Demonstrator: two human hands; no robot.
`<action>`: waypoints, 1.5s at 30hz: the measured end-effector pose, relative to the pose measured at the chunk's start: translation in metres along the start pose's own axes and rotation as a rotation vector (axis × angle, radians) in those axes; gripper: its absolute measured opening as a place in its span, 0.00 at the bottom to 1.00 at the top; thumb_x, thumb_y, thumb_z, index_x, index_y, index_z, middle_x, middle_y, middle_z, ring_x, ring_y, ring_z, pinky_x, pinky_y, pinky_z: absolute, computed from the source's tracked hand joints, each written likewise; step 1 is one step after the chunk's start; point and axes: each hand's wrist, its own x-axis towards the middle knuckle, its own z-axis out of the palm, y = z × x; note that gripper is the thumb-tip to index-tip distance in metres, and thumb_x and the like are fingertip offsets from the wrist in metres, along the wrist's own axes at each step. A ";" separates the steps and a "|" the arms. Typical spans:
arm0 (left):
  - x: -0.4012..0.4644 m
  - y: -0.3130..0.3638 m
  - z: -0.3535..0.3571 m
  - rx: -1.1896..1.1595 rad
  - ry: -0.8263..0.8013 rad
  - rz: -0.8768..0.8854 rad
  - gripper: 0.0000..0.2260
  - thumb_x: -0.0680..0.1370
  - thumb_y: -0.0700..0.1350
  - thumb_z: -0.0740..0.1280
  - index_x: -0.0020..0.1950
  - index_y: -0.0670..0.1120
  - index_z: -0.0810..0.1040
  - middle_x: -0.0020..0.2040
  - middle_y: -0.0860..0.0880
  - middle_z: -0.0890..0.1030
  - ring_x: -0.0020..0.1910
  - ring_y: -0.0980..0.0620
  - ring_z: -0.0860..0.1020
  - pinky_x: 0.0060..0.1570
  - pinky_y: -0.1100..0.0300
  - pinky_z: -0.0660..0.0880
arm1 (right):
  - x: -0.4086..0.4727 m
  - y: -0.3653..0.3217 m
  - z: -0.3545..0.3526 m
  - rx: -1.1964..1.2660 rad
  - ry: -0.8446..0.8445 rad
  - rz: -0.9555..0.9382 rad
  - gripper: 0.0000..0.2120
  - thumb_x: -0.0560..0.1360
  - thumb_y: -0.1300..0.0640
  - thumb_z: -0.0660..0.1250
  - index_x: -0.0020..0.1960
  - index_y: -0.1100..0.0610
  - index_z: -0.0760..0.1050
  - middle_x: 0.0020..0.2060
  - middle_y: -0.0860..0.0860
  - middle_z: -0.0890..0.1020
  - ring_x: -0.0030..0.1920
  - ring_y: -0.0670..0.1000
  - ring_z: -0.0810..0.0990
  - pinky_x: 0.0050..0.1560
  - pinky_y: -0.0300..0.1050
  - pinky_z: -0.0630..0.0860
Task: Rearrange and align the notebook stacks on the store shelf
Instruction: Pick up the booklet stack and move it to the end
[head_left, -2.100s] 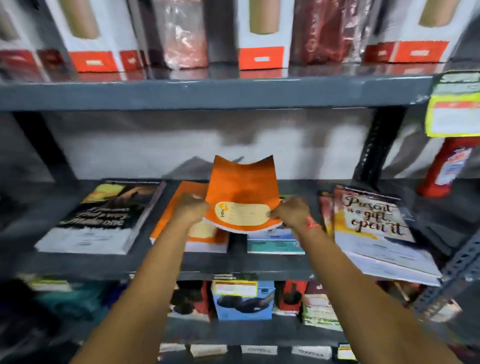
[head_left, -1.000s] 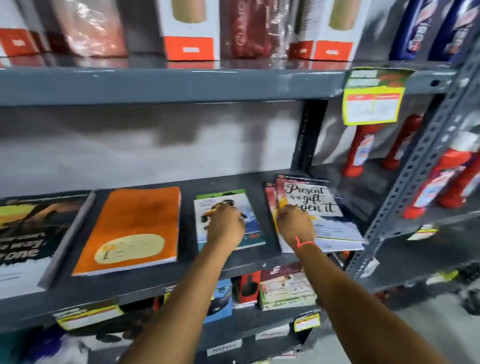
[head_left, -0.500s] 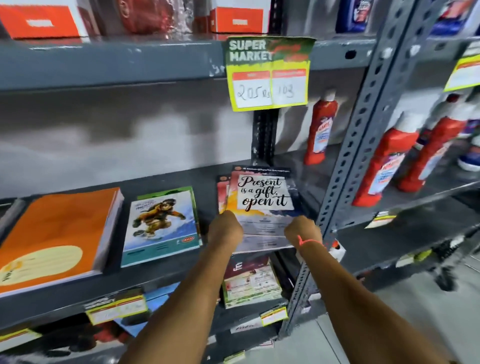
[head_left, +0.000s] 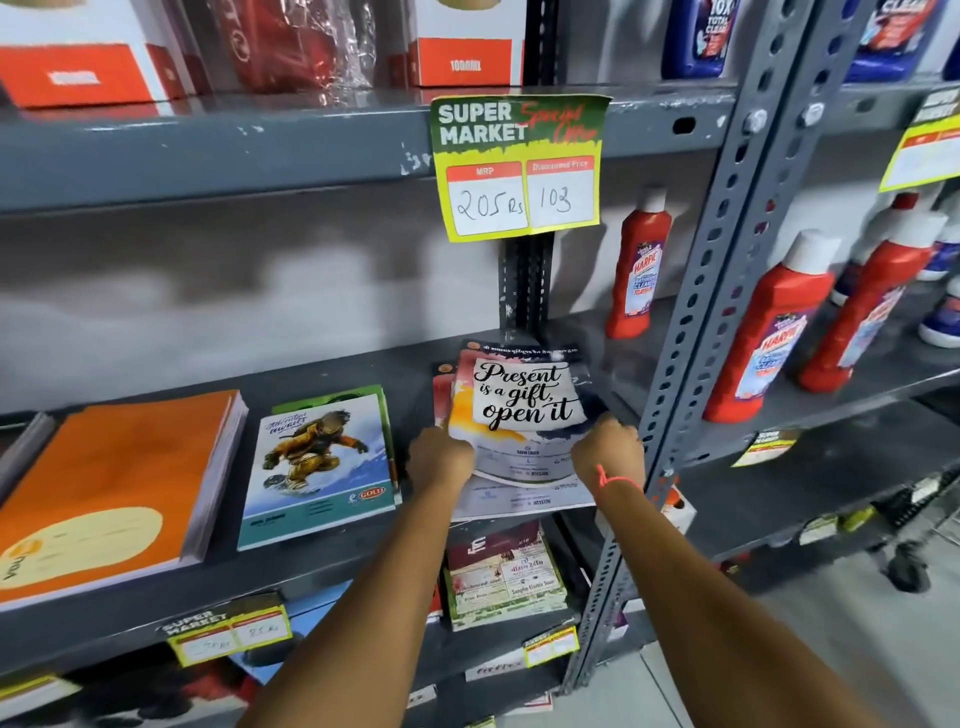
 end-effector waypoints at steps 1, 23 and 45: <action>-0.001 0.002 -0.002 -0.031 0.014 0.007 0.12 0.73 0.33 0.60 0.53 0.31 0.76 0.55 0.33 0.80 0.54 0.36 0.78 0.46 0.52 0.74 | 0.003 -0.002 -0.001 0.108 0.007 0.031 0.12 0.73 0.67 0.54 0.52 0.68 0.72 0.56 0.66 0.76 0.54 0.62 0.75 0.56 0.53 0.74; -0.009 -0.148 -0.242 -0.478 0.401 -0.005 0.12 0.64 0.35 0.65 0.24 0.48 0.70 0.37 0.38 0.76 0.40 0.48 0.71 0.39 0.58 0.65 | -0.141 -0.173 0.060 0.773 -0.620 -0.086 0.14 0.71 0.70 0.64 0.33 0.55 0.66 0.34 0.51 0.70 0.42 0.54 0.73 0.47 0.44 0.72; 0.006 -0.421 -0.481 -0.485 0.590 -0.271 0.10 0.72 0.28 0.64 0.52 0.34 0.78 0.46 0.42 0.75 0.38 0.48 0.72 0.34 0.60 0.69 | -0.368 -0.368 0.290 0.627 -0.722 -0.170 0.31 0.69 0.64 0.71 0.69 0.66 0.66 0.66 0.59 0.74 0.65 0.57 0.73 0.62 0.45 0.71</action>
